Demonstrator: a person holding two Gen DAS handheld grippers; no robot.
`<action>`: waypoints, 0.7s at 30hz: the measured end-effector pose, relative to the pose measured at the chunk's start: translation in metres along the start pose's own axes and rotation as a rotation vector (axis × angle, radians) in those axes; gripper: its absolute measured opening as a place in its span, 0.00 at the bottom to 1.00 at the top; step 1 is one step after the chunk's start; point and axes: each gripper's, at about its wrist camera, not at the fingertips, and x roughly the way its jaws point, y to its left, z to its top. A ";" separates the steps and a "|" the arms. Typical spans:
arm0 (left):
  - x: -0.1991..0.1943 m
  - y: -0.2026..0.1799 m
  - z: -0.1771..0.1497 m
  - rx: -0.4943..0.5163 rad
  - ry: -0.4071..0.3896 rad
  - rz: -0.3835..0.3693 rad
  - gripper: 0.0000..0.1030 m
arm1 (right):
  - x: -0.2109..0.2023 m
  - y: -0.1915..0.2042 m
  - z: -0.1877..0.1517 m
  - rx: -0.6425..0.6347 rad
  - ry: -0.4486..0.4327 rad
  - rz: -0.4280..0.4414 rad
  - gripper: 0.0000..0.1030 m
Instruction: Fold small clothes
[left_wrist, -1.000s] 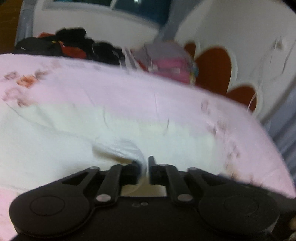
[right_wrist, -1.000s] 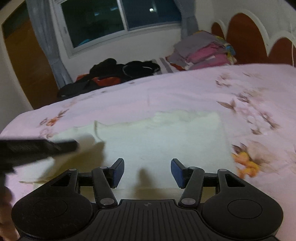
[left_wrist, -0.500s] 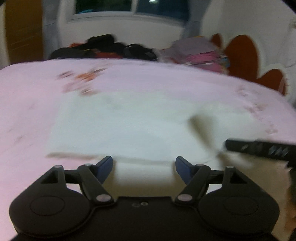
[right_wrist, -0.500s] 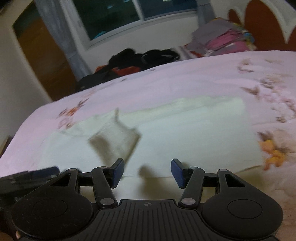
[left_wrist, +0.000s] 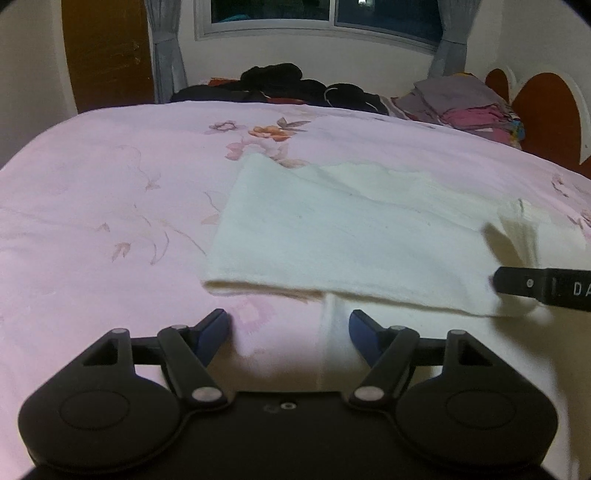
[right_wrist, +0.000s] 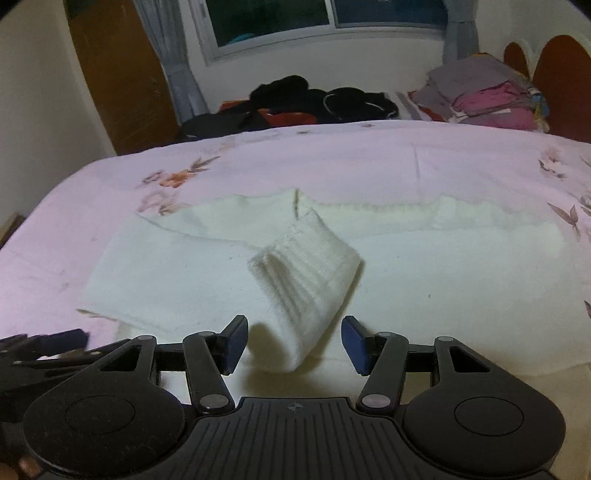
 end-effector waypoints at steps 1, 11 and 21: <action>0.002 0.000 0.001 -0.002 -0.001 0.003 0.71 | 0.001 -0.001 0.001 0.003 -0.006 -0.008 0.41; 0.013 0.000 0.010 -0.012 -0.022 0.021 0.73 | -0.034 -0.056 0.025 -0.026 -0.109 -0.115 0.06; 0.005 -0.024 0.008 0.073 -0.099 -0.015 0.13 | -0.048 -0.118 0.012 0.063 -0.082 -0.178 0.06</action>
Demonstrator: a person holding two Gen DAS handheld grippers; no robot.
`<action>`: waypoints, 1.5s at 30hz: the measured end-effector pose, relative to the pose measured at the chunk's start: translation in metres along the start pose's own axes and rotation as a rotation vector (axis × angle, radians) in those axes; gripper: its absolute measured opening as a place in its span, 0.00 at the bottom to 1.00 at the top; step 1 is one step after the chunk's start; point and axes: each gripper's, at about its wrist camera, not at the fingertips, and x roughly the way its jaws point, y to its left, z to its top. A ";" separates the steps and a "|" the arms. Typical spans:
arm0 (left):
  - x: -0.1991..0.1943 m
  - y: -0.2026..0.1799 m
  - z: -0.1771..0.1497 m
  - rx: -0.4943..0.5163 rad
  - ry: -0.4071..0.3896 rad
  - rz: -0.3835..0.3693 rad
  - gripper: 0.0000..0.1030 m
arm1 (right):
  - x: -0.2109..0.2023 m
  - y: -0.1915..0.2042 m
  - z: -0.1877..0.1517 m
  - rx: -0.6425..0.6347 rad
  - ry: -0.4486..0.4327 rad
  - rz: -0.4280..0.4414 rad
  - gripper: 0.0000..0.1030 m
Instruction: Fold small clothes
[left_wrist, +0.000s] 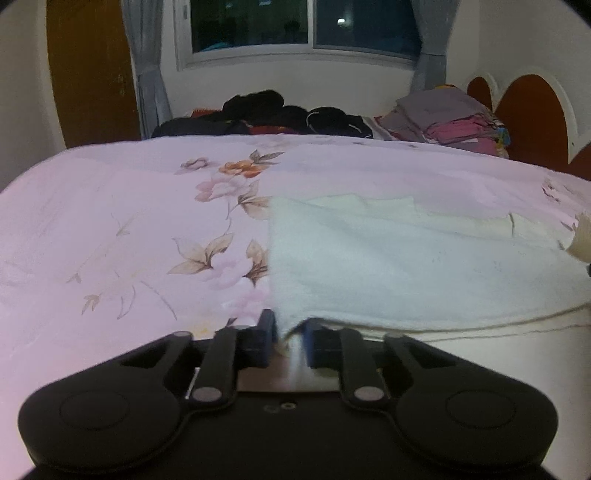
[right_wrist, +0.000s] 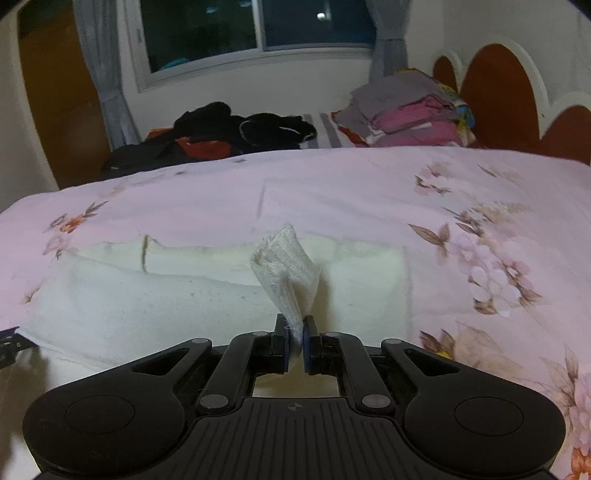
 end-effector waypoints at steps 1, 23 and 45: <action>0.000 -0.001 -0.001 0.009 0.000 0.005 0.12 | 0.000 -0.005 -0.002 0.012 0.007 -0.005 0.06; -0.003 -0.014 0.037 -0.018 -0.011 -0.106 0.50 | 0.011 -0.004 0.008 0.018 -0.015 -0.069 0.07; 0.064 -0.019 0.054 -0.051 0.079 -0.043 0.59 | 0.042 -0.018 0.004 -0.026 0.018 -0.121 0.07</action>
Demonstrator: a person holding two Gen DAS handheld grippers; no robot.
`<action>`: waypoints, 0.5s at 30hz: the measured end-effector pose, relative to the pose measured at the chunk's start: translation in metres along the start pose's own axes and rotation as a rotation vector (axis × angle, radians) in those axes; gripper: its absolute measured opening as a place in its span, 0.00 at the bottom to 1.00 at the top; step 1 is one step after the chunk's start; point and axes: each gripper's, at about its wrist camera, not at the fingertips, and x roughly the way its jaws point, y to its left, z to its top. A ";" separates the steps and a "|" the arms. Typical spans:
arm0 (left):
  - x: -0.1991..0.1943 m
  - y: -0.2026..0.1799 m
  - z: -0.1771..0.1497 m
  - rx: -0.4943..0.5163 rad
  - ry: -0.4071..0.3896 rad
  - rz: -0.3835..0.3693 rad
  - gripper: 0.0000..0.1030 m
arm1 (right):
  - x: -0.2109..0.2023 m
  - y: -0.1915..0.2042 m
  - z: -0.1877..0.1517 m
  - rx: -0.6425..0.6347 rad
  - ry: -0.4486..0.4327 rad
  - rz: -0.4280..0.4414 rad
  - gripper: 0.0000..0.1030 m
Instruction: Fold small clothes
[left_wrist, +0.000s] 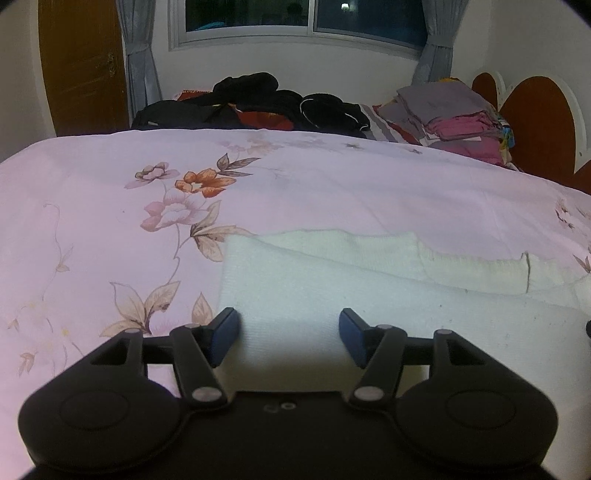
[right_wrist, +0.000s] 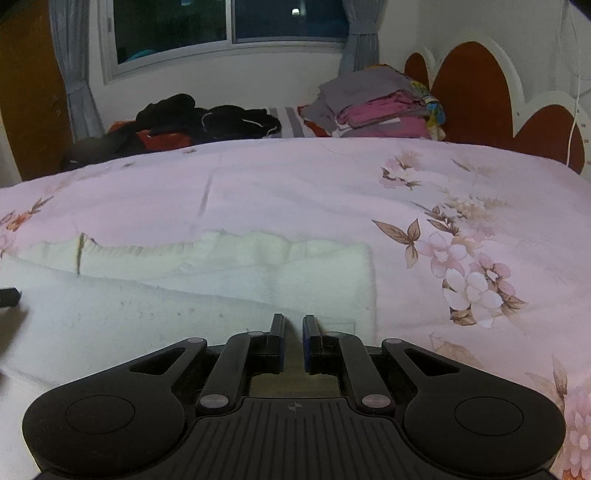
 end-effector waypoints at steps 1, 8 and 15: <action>-0.001 0.000 0.000 0.002 0.003 0.002 0.59 | -0.002 -0.001 0.001 0.006 0.002 -0.002 0.07; -0.016 -0.005 -0.003 0.012 0.006 -0.001 0.58 | -0.022 0.001 0.000 0.018 -0.008 0.015 0.07; -0.041 -0.018 -0.009 0.040 -0.012 -0.031 0.59 | -0.037 0.002 -0.007 0.029 -0.004 0.050 0.07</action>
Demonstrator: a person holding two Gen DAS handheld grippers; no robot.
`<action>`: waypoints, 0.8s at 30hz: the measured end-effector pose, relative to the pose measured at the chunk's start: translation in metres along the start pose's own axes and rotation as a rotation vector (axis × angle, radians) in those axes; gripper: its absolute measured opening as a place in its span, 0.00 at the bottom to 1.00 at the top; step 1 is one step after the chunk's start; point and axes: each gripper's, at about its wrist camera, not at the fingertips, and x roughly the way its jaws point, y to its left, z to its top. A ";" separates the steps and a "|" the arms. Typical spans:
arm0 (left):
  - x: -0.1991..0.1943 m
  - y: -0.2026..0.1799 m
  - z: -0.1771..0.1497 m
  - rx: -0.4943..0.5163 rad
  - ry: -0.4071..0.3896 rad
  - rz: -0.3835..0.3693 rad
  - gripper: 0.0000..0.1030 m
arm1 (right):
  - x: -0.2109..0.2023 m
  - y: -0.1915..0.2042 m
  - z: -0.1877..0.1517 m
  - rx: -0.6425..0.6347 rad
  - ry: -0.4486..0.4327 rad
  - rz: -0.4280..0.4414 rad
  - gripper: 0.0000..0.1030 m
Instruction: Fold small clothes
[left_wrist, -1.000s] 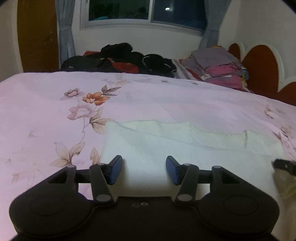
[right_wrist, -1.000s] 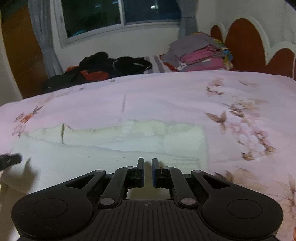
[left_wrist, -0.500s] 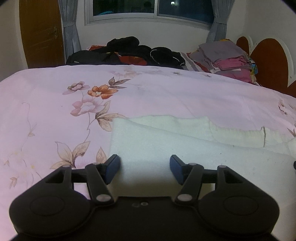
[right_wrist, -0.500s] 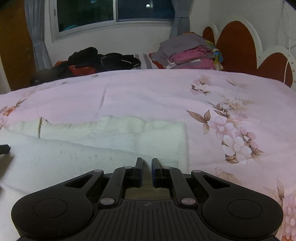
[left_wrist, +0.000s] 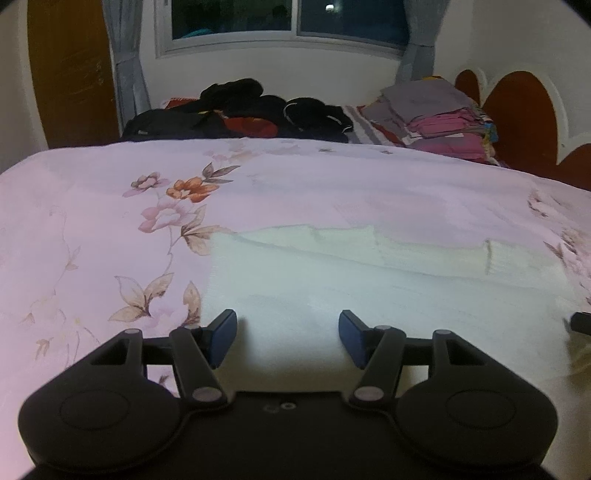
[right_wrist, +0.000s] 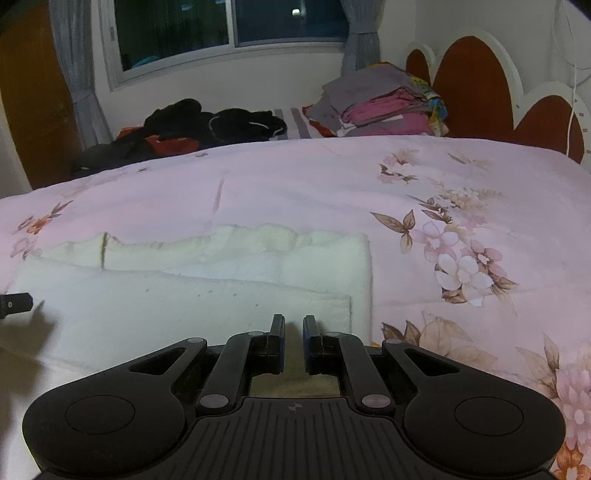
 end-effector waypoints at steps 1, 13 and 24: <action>-0.002 -0.002 -0.001 0.005 0.002 -0.002 0.59 | -0.002 0.000 0.000 0.001 0.000 0.001 0.07; -0.010 -0.023 -0.028 0.039 0.030 -0.022 0.61 | -0.026 0.005 -0.011 -0.009 -0.057 0.029 0.64; -0.009 -0.027 -0.040 0.058 0.031 0.009 0.63 | -0.005 -0.007 -0.028 -0.047 0.041 0.006 0.47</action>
